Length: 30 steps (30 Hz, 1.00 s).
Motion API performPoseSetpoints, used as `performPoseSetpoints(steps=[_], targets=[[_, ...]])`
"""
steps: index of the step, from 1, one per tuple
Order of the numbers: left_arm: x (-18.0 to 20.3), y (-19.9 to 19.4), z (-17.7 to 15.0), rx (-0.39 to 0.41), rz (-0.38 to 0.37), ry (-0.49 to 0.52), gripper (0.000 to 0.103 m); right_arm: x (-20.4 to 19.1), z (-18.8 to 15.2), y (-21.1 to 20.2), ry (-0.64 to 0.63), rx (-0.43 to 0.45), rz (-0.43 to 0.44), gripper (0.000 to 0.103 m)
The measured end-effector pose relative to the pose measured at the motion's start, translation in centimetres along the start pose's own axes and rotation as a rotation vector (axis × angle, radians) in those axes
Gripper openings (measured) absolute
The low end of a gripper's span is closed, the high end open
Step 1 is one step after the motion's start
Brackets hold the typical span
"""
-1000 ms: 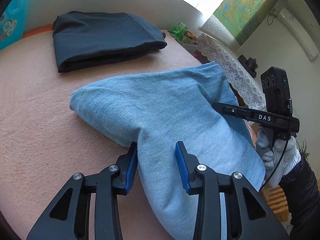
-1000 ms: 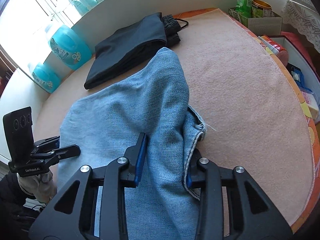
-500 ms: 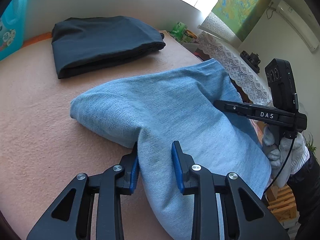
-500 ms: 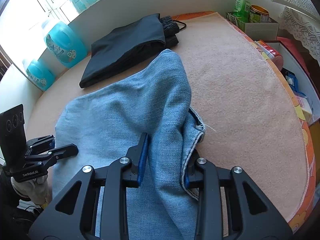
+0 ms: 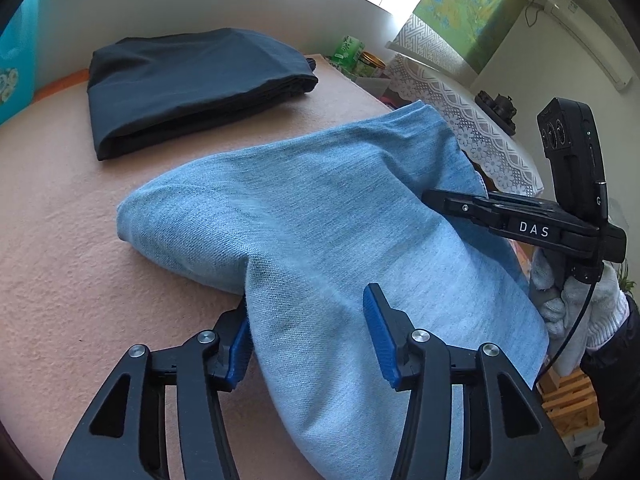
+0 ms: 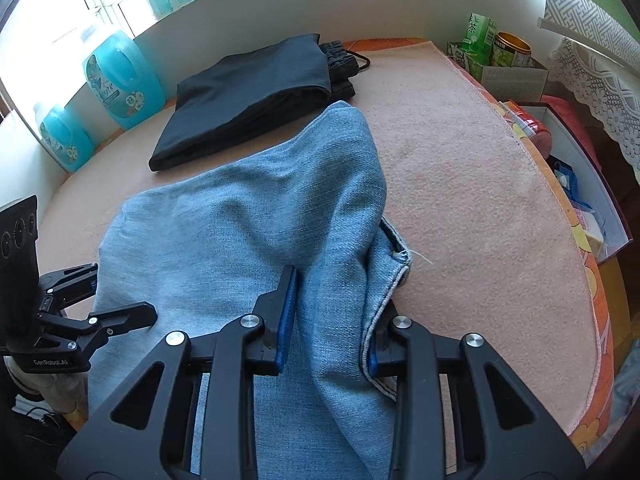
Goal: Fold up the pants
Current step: 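Lift the jeans with the right tool and fold it over onto itself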
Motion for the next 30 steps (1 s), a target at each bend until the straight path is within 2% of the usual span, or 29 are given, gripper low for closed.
performPoseSetpoints(steps=[5, 12, 20, 25, 30], targets=[[-0.3, -0.6, 0.2, 0.016, -0.004, -0.010, 0.032, -0.8, 0.1, -1.4, -0.017, 0.036, -0.037, 0.024], [0.4, -2.0, 0.3, 0.049, -0.019, 0.017, 0.022, -2.8, 0.6, -4.2, -0.059, 0.094, -0.061, 0.020], [0.4, -3.7, 0.6, 0.086, -0.066, -0.006, 0.017, -4.2, 0.5, -7.1, -0.059, 0.158, -0.069, 0.018], [0.5, -5.7, 1.0, 0.114, -0.109, -0.021, 0.016, -6.0, 0.4, -9.8, -0.086, 0.236, -0.069, 0.017], [0.3, -8.0, 2.4, 0.173, -0.110, -0.019, 0.015, -7.9, 1.6, -11.9, -0.118, 0.305, -0.054, 0.017]])
Point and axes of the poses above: each gripper's, at about its wrist camera, not at the fingertips, and y roughly the way its jaws point, x to its right, z to its top, the point moved 1 cm from there along y, roughly the way its jaws point, and after that the axes turned 4 degrees about -y, right-handed, at the moved point
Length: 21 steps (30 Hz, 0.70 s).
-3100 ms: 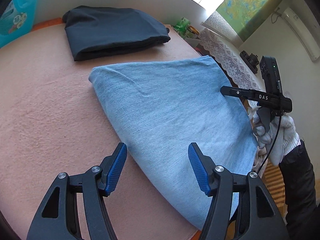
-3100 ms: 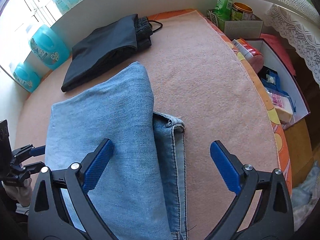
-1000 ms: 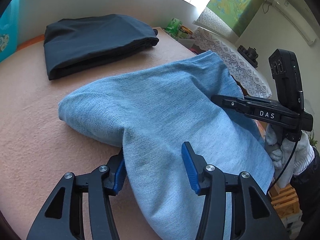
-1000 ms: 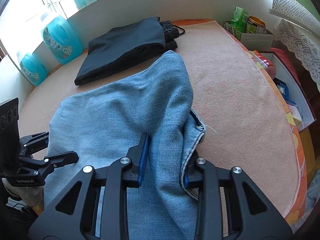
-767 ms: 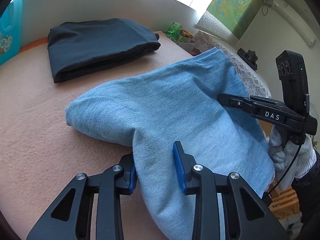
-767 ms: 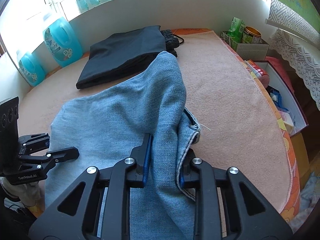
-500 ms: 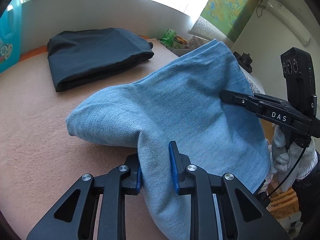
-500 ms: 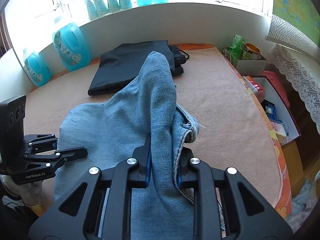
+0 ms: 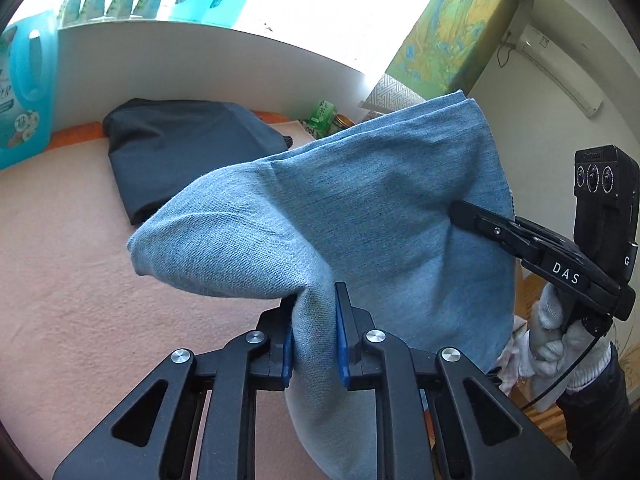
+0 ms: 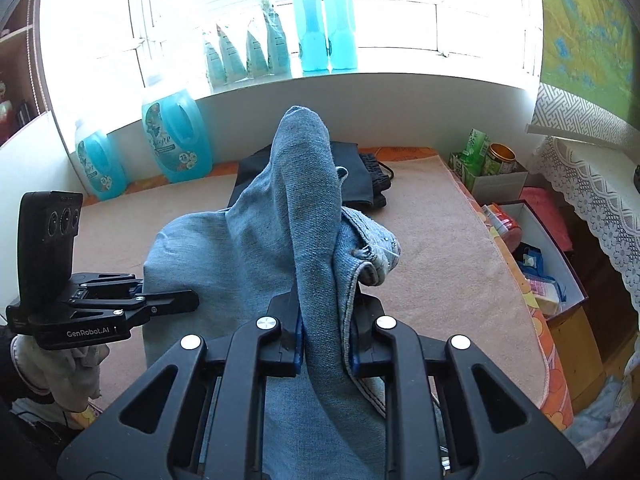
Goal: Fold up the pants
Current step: 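Lift the jeans with the right tool and fold it over onto itself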
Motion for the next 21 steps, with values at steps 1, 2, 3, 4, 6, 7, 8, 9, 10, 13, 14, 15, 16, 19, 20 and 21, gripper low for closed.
performPoseSetpoints(steps=[1, 2, 3, 4, 6, 7, 8, 9, 10, 13, 14, 15, 16, 19, 20, 21], targets=[[-0.1, -0.5, 0.6, 0.016, -0.001, -0.001, 0.015, -0.3, 0.6, -0.2, -0.008, 0.015, 0.004, 0.017], [-0.1, -0.9, 1.2, 0.032, 0.003, 0.004, 0.014, -0.5, 1.3, -0.3, -0.013, 0.030, 0.009, 0.017], [-0.1, -1.4, 1.9, 0.049, 0.007, 0.007, 0.014, -0.5, 2.0, -0.4, -0.010, 0.045, 0.013, 0.017], [-0.2, -1.9, 2.7, 0.068, 0.010, 0.008, 0.014, -0.7, 2.7, -0.3, -0.014, 0.056, 0.021, 0.017], [-0.5, -2.7, 4.4, 0.102, 0.026, 0.018, 0.014, -0.9, 4.3, 0.1, -0.019, 0.081, 0.026, 0.016], [-0.7, -3.0, 5.3, 0.119, 0.034, 0.022, 0.014, -1.0, 5.2, 0.4, -0.022, 0.091, 0.034, 0.016], [-0.9, -3.3, 6.2, 0.133, 0.046, 0.032, 0.014, -1.1, 6.1, 0.8, -0.022, 0.102, 0.041, 0.016], [-1.1, -3.7, 7.0, 0.149, 0.058, 0.041, 0.014, -1.1, 7.0, 1.2, -0.023, 0.111, 0.047, 0.016], [-1.3, -3.9, 8.0, 0.162, 0.069, 0.049, 0.014, -1.1, 7.9, 1.7, -0.026, 0.120, 0.053, 0.016], [-2.2, -3.9, 10.8, 0.193, 0.098, 0.061, 0.014, -0.9, 10.7, 3.9, -0.023, 0.136, 0.067, 0.016], [-2.7, -3.8, 11.7, 0.198, 0.100, 0.058, 0.014, -0.7, 11.6, 4.8, -0.018, 0.139, 0.073, 0.016], [-3.2, -3.5, 12.7, 0.205, 0.107, 0.056, 0.014, -0.5, 12.4, 5.7, -0.017, 0.141, 0.077, 0.016], [-3.7, -3.2, 13.5, 0.212, 0.113, 0.055, 0.014, -0.4, 13.1, 6.7, -0.016, 0.141, 0.082, 0.016], [-5.3, -1.8, 15.8, 0.217, 0.132, 0.054, 0.014, 0.4, 15.1, 10.0, 0.000, 0.130, 0.105, 0.016], [-5.8, -1.5, 16.5, 0.215, 0.136, 0.051, 0.014, 0.5, 15.7, 11.1, 0.001, 0.125, 0.112, 0.016], [-6.4, -1.3, 16.9, 0.217, 0.138, 0.048, 0.014, 0.8, 16.2, 12.3, 0.002, 0.120, 0.118, 0.016]])
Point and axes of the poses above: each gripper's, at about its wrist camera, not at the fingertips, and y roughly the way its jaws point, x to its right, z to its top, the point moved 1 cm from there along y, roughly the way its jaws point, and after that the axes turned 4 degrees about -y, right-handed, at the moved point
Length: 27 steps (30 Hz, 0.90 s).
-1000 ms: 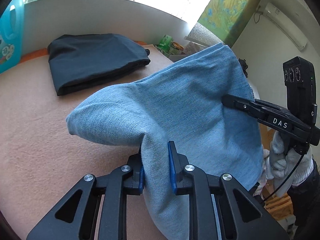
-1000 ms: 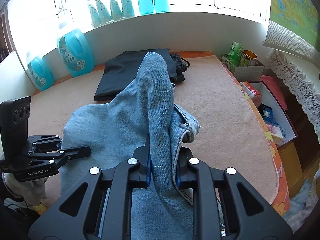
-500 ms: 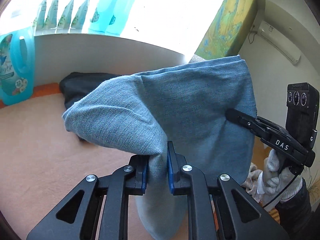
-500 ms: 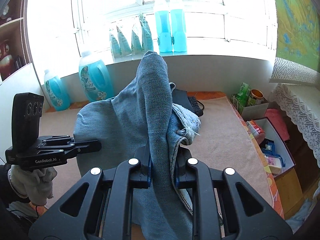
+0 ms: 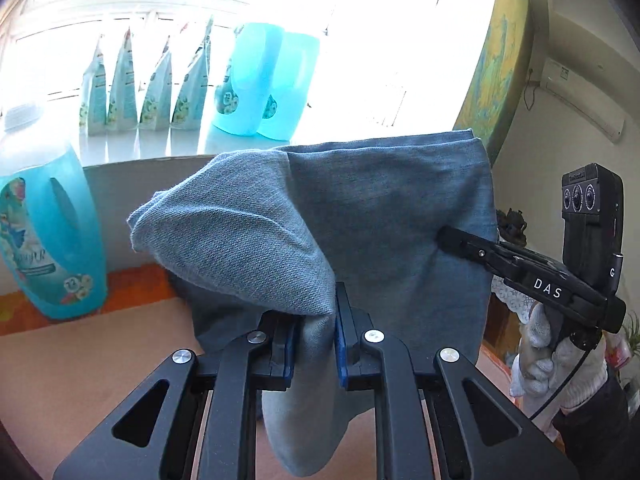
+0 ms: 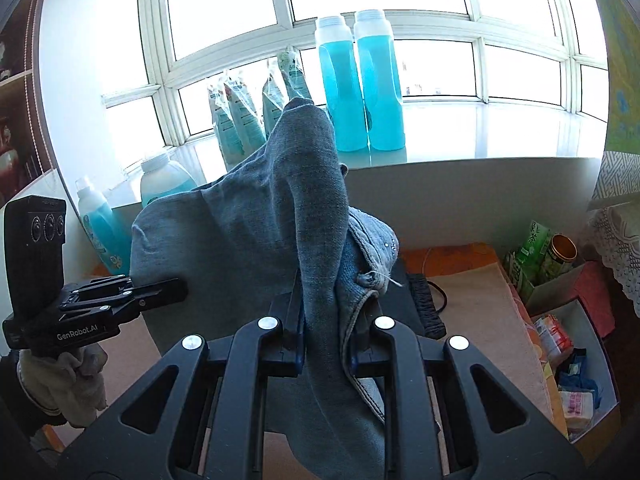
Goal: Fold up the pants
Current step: 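Lift the jeans with the right tool and fold it over onto itself, then lower the folded jeans onto the black garment stack and open both tools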
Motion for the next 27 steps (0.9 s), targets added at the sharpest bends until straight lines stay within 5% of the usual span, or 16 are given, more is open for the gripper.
performPoseSetpoints(steps=[8, 12, 16, 27], targets=[[-3.6, 5.0, 1.3, -0.033, 0.063, -0.001, 0.014, 4.1, 0.8, 9.4, 0.042, -0.104, -0.001, 0.016], [-4.9, 7.0, 1.8, -0.047, 0.140, 0.029, 0.014, 5.7, 0.0, 12.4, 0.066, -0.156, -0.108, 0.027], [-5.4, 6.1, 2.3, -0.030, 0.165, 0.035, 0.014, 6.7, 0.1, 12.2, 0.100, -0.127, -0.156, 0.046], [-4.2, 0.3, 1.2, -0.029, 0.172, 0.066, 0.014, 0.9, -0.2, 4.6, 0.013, -0.074, -0.169, 0.058]])
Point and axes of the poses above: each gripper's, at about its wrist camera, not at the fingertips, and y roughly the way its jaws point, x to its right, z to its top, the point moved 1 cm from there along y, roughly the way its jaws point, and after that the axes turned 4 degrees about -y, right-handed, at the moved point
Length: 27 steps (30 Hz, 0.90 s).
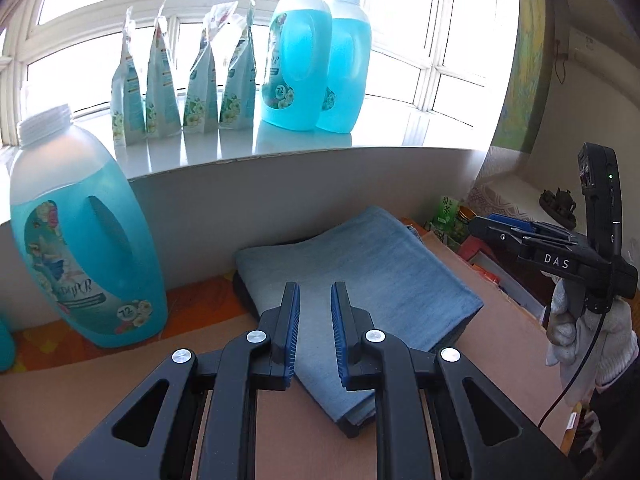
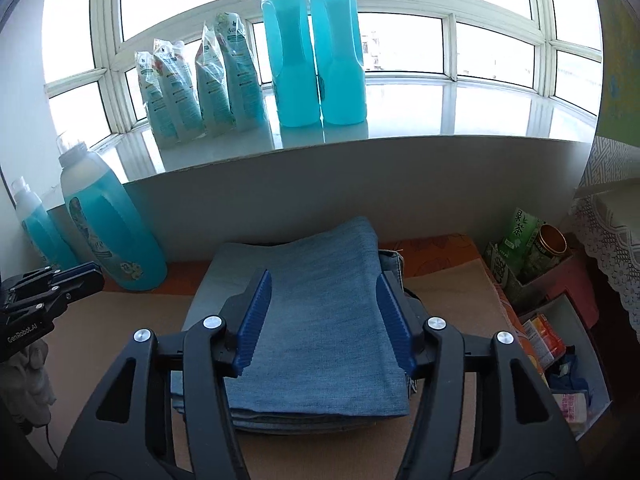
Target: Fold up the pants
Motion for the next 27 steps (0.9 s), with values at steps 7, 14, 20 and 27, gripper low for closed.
performPoseSetpoints(steps=[7, 14, 20, 27], targets=[[1.9, -6.2, -3.4, 0.016, 0.003, 0.017, 0.031, -3.6, -3.4, -6.5, -0.023, 0.008, -0.038, 0.070], [3.9, -11.5, -7.2, 0.017, -0.004, 0.061, 0.055, -7.6, -7.6, -12.6, -0.052, 0.018, -0.108, 0.083], [5.4, -16.3, -10.2, 0.044, -0.016, 0.095, 0.065, -10.9, -10.9, -17.6, -0.062, 0.046, -0.131, 0.095], [6.2, -20.8, -14.0, 0.045, -0.008, 0.105, 0.071, -14.4, -13.9, -22.3, -0.083, 0.084, -0.126, 0.100]])
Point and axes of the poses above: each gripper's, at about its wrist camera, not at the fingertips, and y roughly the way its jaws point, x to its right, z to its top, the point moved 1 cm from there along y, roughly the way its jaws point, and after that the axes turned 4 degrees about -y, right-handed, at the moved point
